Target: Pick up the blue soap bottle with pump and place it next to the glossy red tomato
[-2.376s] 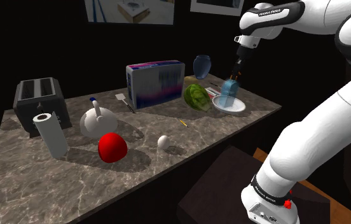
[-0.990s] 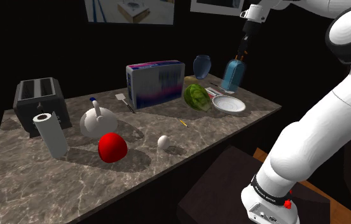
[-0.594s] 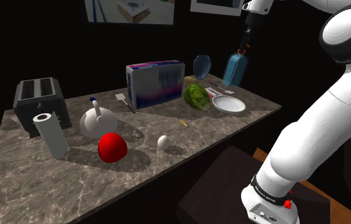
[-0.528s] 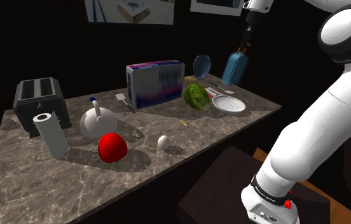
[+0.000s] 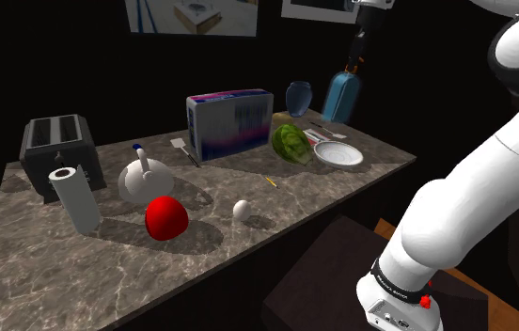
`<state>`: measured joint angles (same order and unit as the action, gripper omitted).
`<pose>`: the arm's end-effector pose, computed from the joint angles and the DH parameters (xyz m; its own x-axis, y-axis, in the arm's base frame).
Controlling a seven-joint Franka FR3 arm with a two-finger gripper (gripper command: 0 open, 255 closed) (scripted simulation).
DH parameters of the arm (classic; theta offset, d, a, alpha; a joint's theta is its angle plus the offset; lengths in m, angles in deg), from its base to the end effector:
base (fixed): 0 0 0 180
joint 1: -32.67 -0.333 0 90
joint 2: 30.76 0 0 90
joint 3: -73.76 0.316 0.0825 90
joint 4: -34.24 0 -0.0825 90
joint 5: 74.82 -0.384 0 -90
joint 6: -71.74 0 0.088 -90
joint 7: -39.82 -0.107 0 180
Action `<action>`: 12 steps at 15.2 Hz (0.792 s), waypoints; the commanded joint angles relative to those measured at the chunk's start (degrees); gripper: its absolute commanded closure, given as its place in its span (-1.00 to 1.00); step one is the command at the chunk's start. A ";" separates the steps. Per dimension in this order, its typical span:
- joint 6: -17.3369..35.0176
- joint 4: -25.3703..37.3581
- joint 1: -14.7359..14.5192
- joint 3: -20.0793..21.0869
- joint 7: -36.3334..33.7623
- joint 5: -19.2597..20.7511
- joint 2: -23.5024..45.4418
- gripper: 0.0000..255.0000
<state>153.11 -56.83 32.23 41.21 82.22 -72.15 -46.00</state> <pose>0.3646 -0.2906 0.7127 0.9781 0.1796 0.1055 0.1841 -0.9823 -0.0339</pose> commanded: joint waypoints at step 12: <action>2.10 -10.50 -4.26 16.19 -20.96 -0.02 -8.72 1.00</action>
<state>154.94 -66.62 28.35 56.13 63.01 -71.95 -54.27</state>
